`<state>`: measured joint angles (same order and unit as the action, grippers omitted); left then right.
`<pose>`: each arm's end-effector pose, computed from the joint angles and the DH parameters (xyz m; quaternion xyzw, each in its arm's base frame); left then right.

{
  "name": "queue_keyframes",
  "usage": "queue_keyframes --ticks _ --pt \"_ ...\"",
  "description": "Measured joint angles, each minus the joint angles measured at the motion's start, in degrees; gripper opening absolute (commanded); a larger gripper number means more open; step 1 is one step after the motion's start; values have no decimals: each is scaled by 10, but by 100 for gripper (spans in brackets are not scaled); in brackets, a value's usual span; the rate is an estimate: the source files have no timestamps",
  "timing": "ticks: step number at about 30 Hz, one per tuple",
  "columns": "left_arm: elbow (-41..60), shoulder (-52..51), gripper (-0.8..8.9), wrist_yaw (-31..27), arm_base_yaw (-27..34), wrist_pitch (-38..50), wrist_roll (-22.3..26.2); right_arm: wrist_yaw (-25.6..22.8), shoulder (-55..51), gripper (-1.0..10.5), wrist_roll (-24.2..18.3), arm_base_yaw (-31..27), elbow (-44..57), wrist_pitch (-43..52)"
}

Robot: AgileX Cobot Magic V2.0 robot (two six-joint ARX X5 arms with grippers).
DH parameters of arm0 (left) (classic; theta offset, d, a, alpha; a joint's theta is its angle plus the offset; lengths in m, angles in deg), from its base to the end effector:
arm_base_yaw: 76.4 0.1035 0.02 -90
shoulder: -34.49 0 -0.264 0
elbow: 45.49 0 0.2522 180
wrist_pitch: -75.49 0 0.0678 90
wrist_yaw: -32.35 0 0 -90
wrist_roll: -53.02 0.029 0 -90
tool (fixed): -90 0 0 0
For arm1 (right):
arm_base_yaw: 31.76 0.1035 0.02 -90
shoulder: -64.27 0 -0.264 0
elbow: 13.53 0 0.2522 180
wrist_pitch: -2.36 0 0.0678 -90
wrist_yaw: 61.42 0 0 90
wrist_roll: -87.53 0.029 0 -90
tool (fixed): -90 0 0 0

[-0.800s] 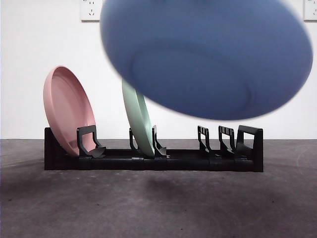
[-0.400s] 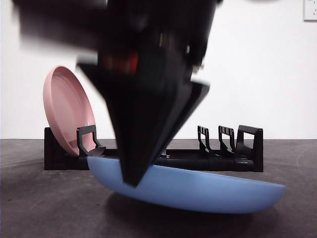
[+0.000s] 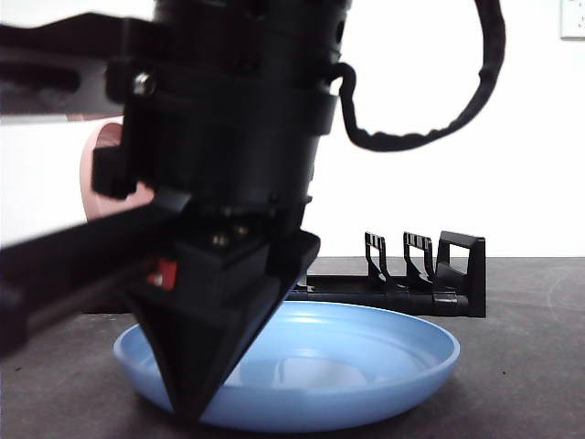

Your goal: Place the plate

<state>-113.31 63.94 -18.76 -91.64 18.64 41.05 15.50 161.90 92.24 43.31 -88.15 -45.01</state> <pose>0.0662 -0.0369 0.3612 -0.1244 0.2031 -0.4303 0.8707 0.0886 0.3070 0.1761 -0.3717 0.4310 0.4035 0.7164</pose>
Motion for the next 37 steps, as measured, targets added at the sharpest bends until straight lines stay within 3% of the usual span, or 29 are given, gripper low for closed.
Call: queue_keyframes --ticks 6,10,13,19,23,31,37 --pt "0 0 563 0 0 1 0 -5 2 42 -3 14 0 9" --pt "0 0 563 0 0 1 0 -5 2 281 -4 15 0 10" --pt "0 0 563 0 0 1 0 -4 2 388 -4 13 0 10" --pt "0 0 563 0 0 1 0 75 -60 398 3 -19 -20 -44" --pt "0 0 563 0 0 1 0 151 -143 398 20 -71 -38 -57" --pt "0 0 562 0 0 0 0 255 -288 401 48 -219 -38 -74" --pt "0 0 562 -27 0 0 2 265 -391 421 59 -349 -38 -109"
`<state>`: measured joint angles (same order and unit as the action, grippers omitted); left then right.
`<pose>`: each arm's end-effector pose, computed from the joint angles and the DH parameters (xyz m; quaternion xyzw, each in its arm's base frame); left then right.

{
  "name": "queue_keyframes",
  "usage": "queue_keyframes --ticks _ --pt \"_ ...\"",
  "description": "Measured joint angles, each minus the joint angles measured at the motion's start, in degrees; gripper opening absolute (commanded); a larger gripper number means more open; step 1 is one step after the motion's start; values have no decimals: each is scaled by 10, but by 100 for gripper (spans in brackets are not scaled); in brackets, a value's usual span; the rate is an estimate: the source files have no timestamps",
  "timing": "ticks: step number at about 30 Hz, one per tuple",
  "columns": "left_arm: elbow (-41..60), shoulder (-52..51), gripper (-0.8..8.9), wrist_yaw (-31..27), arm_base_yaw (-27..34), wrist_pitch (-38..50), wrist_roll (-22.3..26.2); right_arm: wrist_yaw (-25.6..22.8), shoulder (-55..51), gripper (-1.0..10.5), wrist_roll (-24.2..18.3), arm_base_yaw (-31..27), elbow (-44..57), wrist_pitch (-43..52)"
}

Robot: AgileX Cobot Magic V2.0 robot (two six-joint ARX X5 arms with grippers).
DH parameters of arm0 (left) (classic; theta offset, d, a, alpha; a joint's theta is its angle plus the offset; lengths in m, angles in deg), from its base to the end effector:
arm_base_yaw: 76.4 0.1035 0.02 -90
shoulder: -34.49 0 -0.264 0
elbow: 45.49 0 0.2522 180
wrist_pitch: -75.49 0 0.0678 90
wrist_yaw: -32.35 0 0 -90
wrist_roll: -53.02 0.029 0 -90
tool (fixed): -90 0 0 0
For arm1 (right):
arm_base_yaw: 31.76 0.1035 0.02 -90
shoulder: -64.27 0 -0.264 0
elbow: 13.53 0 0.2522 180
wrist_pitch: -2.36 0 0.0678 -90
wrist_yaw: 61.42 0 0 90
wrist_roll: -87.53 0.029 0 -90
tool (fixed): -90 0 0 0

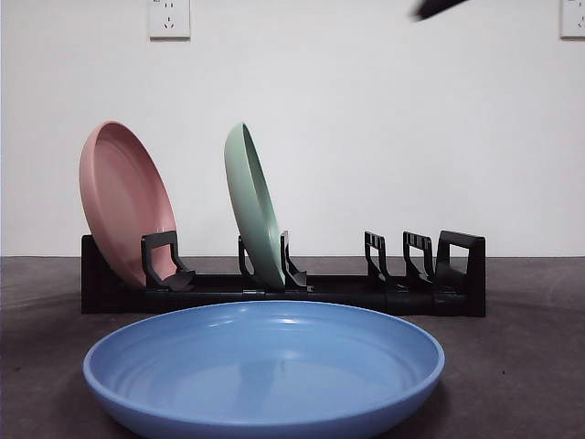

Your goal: Place the plate

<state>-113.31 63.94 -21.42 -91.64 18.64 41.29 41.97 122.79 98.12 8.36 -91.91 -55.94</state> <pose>0.0672 -0.0361 0.3609 -0.1199 0.2009 -0.4102 0.8815 0.1444 0.1305 0.3546 0.0020 0.3581 0.3937 0.8466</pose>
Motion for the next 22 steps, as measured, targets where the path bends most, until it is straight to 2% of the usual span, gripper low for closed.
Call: queue_keyframes --ticks 5,12,19,22 --pt "0 1 562 -5 0 0 8 1 -68 445 2 -60 0 -42" --pt "0 24 560 -23 0 1 16 1 -153 445 31 -67 0 -60" --pt "0 63 554 -86 0 8 -5 -2 -195 445 58 -67 0 -54" --pt "-10 95 554 -133 -8 3 -11 -2 -195 445 64 -67 0 -54"
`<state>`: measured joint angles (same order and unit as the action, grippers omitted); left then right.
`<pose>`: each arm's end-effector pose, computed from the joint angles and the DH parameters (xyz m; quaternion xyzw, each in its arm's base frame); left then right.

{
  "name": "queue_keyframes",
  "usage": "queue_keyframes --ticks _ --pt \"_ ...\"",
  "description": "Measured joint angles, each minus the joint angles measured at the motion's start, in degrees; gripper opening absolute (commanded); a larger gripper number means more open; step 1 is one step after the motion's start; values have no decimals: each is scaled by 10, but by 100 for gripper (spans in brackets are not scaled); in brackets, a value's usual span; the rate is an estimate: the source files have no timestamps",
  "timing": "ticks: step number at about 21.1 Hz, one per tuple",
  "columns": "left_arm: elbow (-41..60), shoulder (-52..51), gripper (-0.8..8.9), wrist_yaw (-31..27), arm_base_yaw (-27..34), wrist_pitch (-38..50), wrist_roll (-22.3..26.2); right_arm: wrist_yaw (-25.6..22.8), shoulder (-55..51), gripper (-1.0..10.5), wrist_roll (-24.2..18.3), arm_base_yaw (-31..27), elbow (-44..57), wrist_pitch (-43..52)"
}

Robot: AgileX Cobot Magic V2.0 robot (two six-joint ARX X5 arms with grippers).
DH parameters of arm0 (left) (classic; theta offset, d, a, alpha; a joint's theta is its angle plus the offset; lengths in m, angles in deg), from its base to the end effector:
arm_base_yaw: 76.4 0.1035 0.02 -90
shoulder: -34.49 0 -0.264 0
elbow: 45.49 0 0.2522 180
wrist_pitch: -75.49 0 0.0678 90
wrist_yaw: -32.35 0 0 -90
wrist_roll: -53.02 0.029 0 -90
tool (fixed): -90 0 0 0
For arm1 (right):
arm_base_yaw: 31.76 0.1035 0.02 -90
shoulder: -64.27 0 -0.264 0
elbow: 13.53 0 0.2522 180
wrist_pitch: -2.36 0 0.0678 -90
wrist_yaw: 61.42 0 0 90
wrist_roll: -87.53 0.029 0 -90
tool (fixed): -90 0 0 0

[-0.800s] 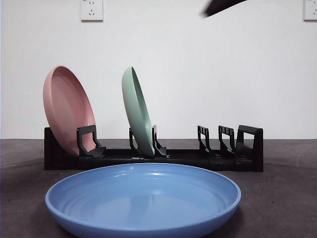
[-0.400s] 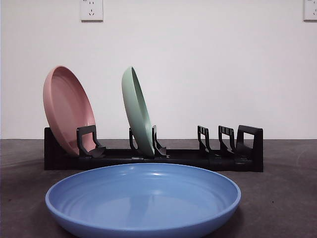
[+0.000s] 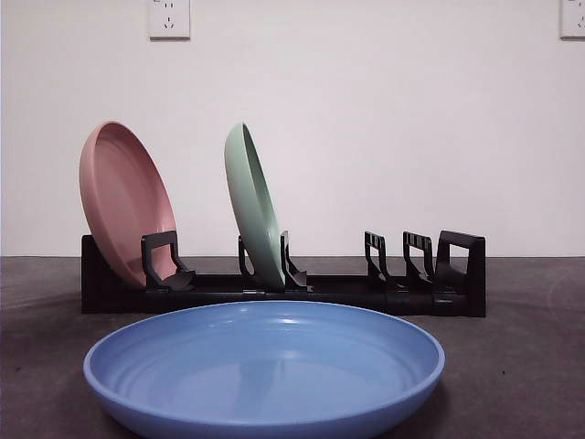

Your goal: Place the plate

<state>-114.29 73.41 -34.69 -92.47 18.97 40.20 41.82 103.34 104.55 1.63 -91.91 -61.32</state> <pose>0.1100 -0.0435 0.3526 -0.1162 0.2648 -0.2974 0.9099 0.0779 0.0593 0.3900 0.0963 0.2628 0.3519 0.8932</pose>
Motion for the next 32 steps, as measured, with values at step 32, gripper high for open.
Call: queue_keyframes --ticks 32 --pt "-312 553 339 -584 -100 4 133 0 10 445 14 0 0 0"
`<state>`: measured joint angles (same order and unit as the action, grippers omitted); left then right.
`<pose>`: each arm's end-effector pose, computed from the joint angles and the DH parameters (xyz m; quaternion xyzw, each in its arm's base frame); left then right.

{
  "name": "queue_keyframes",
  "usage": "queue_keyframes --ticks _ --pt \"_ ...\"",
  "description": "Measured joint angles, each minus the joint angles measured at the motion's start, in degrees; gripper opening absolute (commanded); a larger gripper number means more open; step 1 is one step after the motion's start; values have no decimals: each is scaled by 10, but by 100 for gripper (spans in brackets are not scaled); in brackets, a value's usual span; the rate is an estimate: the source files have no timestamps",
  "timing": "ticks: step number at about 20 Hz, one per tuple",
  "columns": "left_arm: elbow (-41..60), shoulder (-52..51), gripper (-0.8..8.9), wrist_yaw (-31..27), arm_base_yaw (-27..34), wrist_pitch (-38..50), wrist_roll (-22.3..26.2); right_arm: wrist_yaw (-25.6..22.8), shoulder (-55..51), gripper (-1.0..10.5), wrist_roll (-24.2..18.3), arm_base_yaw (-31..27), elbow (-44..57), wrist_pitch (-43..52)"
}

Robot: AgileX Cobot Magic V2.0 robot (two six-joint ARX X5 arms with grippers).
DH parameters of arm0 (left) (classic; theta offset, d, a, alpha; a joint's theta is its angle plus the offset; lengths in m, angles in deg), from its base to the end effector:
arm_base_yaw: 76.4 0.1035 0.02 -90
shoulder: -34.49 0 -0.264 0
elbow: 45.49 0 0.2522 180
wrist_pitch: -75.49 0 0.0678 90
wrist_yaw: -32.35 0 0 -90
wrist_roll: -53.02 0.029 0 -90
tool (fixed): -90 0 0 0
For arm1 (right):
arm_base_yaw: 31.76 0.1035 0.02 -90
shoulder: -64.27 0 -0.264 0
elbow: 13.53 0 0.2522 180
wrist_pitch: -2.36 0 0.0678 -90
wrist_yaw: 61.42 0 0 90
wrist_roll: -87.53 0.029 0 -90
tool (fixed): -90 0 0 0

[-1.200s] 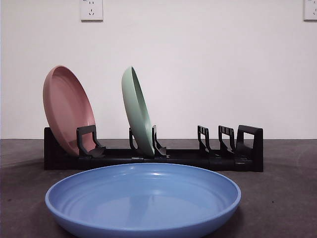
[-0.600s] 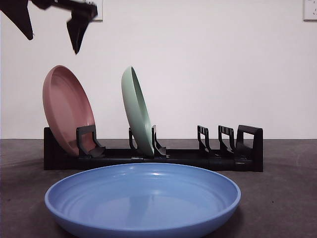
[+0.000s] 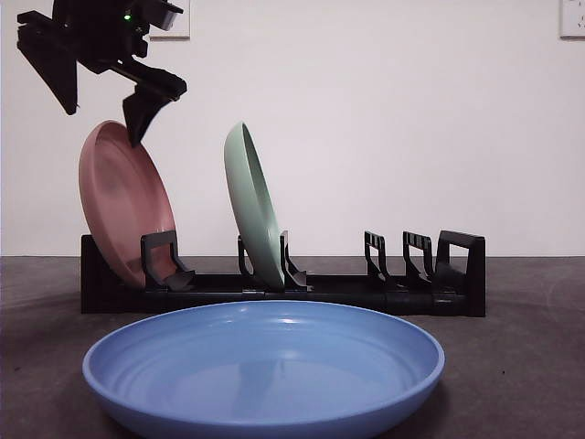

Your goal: Place the plate

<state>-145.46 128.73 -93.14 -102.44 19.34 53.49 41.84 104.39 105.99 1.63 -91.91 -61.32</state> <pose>0.3207 -0.1380 0.3215 0.2216 0.3663 0.0730 0.9008 0.0822 0.0622 0.3886 0.1057 0.2758 0.3465 0.8903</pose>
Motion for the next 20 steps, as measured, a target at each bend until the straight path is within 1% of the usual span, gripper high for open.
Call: queue_keyframes --ticks 3,5,6,9,12,13,16,17,20 --pt "0 0 211 0 0 -2 0 0 0 445 0 0 0 0" --pt "0 0 187 -1 0 -4 0 0 0 445 0 0 0 0" --pt "0 0 149 -2 0 -4 -1 0 0 445 0 0 0 0" --pt "0 0 141 -2 0 -5 -14 0 0 445 0 0 0 0" --pt "0 0 141 -2 0 -14 -18 0 0 445 0 0 0 0" --pt "0 0 126 -2 0 -16 -18 0 0 445 0 0 0 0" --pt "0 3 26 -2 0 -16 -18 2 0 445 0 0 0 0" --pt "0 4 7 -2 1 -16 -18 2 0 445 0 0 0 0" --pt "-1 4 7 -8 6 -12 -26 2 0 445 0 0 0 0"
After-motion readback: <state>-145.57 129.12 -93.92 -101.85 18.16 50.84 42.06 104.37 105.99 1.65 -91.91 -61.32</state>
